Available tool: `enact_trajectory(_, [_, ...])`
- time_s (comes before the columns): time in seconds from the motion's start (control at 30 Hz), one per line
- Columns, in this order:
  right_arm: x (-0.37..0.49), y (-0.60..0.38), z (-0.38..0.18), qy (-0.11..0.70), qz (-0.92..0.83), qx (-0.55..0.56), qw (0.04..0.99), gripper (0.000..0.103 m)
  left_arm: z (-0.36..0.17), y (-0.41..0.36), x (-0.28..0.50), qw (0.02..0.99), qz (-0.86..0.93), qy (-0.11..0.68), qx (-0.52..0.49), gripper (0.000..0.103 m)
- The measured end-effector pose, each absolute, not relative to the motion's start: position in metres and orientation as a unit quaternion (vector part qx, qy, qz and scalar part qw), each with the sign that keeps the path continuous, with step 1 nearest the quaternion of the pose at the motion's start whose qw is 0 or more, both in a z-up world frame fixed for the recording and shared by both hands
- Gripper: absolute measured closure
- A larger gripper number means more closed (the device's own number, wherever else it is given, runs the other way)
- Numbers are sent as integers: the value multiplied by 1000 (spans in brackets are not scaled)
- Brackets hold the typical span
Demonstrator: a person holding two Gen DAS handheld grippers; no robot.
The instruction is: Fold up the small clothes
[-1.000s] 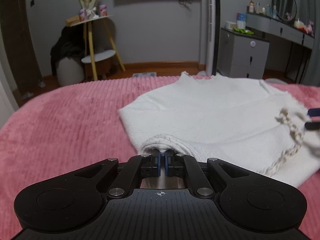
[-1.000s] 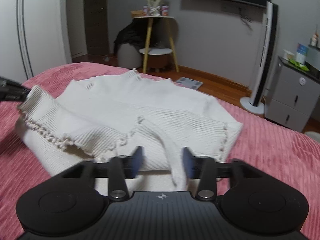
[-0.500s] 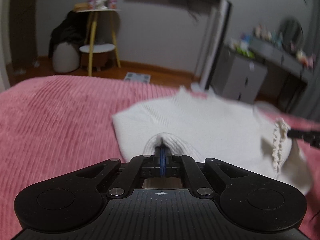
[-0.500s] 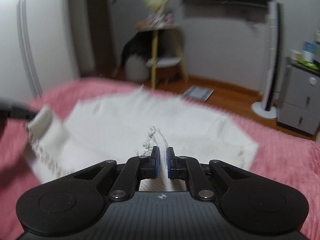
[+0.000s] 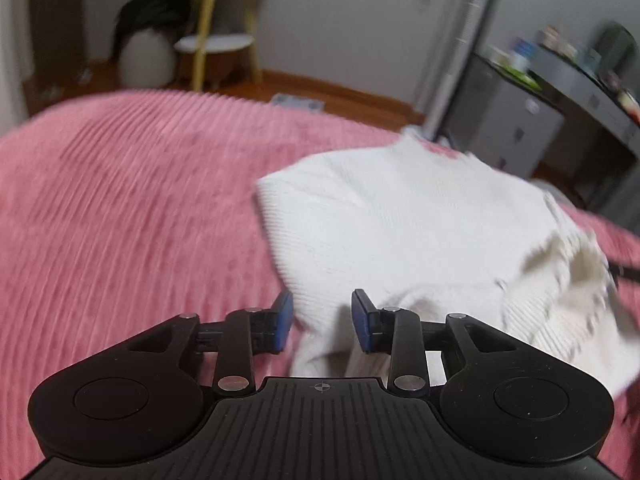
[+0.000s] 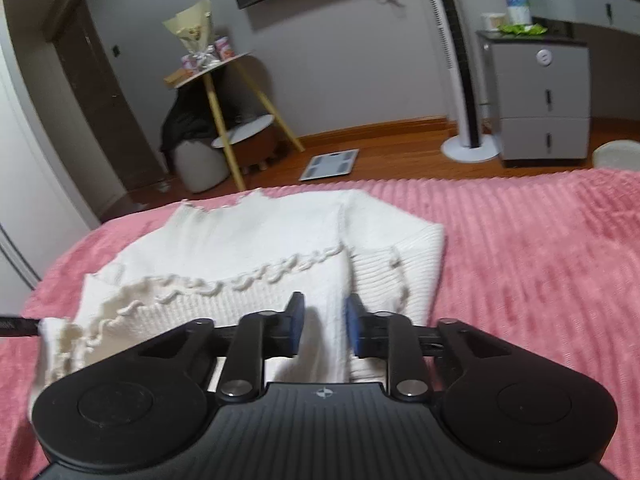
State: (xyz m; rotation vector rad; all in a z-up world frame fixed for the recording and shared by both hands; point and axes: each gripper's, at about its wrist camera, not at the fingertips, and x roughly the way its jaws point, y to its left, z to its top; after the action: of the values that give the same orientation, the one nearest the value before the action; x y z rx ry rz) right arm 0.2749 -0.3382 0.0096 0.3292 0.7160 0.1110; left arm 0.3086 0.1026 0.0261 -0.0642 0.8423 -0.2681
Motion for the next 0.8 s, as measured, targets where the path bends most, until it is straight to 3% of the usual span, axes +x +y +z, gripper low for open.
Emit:
enact_trajectory(0.17, [280, -329, 12, 350, 69, 149, 922, 76, 36, 75, 298, 904, -196, 378, 30, 42])
enact_trajectory(0.33, [279, -330, 14, 352, 73, 159, 919, 76, 46, 63, 282, 900, -250, 355, 45, 35])
enact_trajectory(0.4, [277, -332, 14, 354, 77, 158, 919, 76, 54, 65, 271, 901, -271, 337, 46, 22])
enact_trajectory(0.5, [277, -335, 13, 356, 77, 158, 918, 76, 52, 53, 260, 889, -294, 341, 85, 18])
enact_trajectory(0.57, [278, -337, 11, 358, 76, 166, 916, 76, 46, 42, 257, 878, -299, 349, 131, 18])
enact_trajectory(0.7, [277, -333, 10, 357, 82, 169, 915, 76, 20, 31, 260, 867, -277, 373, 184, 30])
enact_trajectory(0.73, [277, -331, 10, 357, 84, 165, 916, 76, 15, 30, 262, 867, -266, 375, 191, 35])
enact_trajectory(0.8, [277, -330, 11, 357, 88, 156, 917, 76, 9, 31, 269, 870, -256, 382, 177, 59])
